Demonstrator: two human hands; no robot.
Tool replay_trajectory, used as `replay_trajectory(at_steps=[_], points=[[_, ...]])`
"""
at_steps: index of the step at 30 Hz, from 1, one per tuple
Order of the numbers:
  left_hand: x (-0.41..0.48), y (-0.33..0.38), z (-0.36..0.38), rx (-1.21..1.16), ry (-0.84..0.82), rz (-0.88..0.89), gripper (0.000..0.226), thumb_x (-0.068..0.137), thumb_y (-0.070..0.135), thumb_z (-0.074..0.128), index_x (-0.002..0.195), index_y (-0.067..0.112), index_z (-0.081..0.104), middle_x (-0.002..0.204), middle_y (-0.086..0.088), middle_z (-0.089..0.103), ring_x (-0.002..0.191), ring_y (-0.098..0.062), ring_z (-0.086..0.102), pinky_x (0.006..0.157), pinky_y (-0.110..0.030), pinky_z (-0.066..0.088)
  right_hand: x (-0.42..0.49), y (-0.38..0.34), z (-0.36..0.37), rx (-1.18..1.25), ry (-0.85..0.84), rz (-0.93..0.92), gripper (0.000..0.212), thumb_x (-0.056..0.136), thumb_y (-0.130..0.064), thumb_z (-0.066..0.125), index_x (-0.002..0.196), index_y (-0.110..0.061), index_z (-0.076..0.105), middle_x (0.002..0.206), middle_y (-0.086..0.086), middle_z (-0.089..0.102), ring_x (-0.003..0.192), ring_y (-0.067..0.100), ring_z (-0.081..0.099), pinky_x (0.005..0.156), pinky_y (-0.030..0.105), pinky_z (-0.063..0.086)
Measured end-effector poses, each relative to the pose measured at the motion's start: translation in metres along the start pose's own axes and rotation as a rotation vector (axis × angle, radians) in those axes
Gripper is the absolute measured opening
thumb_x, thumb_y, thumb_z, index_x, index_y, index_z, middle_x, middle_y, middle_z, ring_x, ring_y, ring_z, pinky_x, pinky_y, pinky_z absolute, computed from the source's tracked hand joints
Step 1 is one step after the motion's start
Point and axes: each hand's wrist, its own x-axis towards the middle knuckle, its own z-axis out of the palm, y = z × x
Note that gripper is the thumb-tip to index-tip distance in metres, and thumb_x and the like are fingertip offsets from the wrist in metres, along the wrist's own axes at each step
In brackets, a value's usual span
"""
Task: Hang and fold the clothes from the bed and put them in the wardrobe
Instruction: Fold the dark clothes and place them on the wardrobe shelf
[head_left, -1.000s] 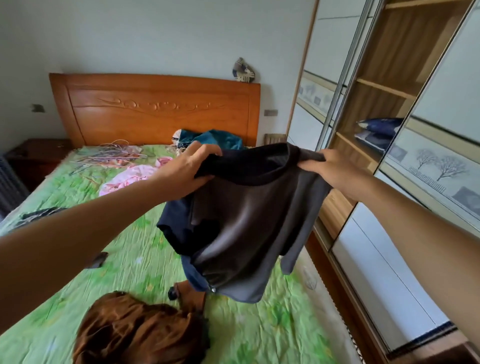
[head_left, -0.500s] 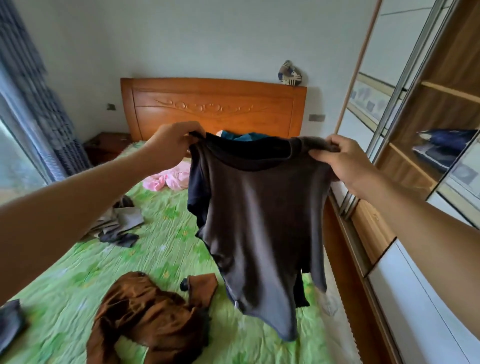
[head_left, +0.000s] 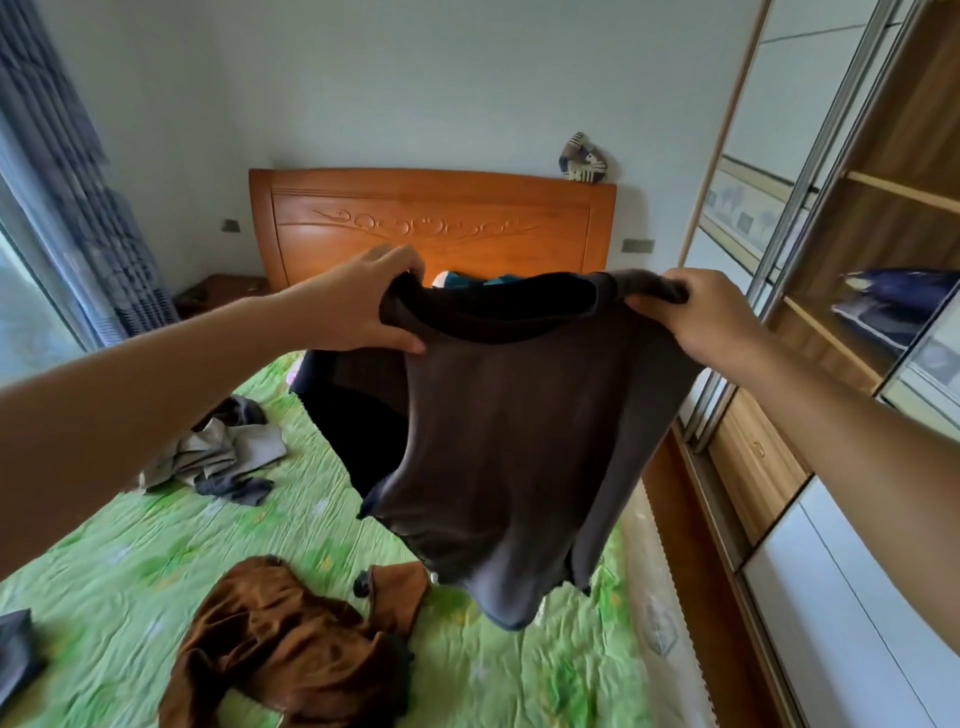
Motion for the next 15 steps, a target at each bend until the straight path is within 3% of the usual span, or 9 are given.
replay_trajectory(at_steps=[2,4,6,9,12,15], points=[[-0.001,-0.012,-0.005,0.14,-0.042,0.001,0.08,0.078,0.027,0.083,0.14,0.039,0.033,0.121,0.008,0.049,0.096,-0.011,0.05,0.083,-0.035,0.047,0.003,0.003,-0.007,-0.089,0.033,-0.069,0.042,0.09,-0.051,0.068,0.062,-0.025,0.05,0.06,-0.005,0.05,0.059,0.011,0.049,0.054,0.032,0.03],[0.001,-0.024,-0.009,0.152,0.027,-0.065,0.087,0.082,0.012,0.077,0.147,0.04,0.026,0.111,0.0,0.061,0.089,-0.017,0.055,0.08,-0.04,0.051,0.005,0.004,-0.009,-0.131,0.06,-0.109,0.04,0.089,-0.053,0.068,0.064,-0.027,0.05,0.062,-0.006,0.052,0.062,0.009,0.051,0.054,0.029,0.031],[0.003,-0.033,-0.011,0.157,0.144,-0.116,0.066,0.082,0.008,0.071,0.138,0.03,0.043,0.094,-0.003,0.064,0.082,-0.026,0.059,0.074,-0.039,0.049,0.007,0.003,-0.007,-0.13,0.077,-0.111,0.036,0.09,-0.051,0.068,0.067,-0.028,0.051,0.065,-0.007,0.054,0.064,0.008,0.052,0.055,0.028,0.033],[0.0,-0.041,-0.009,0.216,0.265,-0.17,0.019,0.083,0.01,0.067,0.102,0.011,0.064,0.095,-0.011,0.055,0.091,-0.035,0.058,0.076,-0.041,0.046,0.011,0.002,-0.004,-0.041,0.037,-0.035,0.038,0.09,-0.047,0.069,0.069,-0.02,0.053,0.065,-0.003,0.052,0.064,0.015,0.051,0.056,0.032,0.035],[0.0,-0.043,-0.001,0.245,0.301,-0.283,0.013,0.086,0.014,0.062,0.098,0.013,0.067,0.097,-0.011,0.052,0.092,-0.035,0.054,0.077,-0.047,0.051,0.013,-0.003,0.0,0.226,-0.011,0.113,0.034,0.087,-0.042,0.072,0.071,-0.015,0.058,0.069,0.004,0.056,0.069,0.025,0.058,0.062,0.037,0.048],[0.003,-0.037,0.001,0.173,0.309,-0.308,0.02,0.082,0.009,0.06,0.099,0.015,0.068,0.089,-0.01,0.066,0.084,-0.035,0.06,0.073,-0.043,0.051,0.018,-0.006,0.01,0.323,-0.058,0.196,0.023,0.084,-0.031,0.072,0.073,-0.017,0.058,0.077,0.008,0.057,0.077,0.027,0.058,0.068,0.039,0.046]])
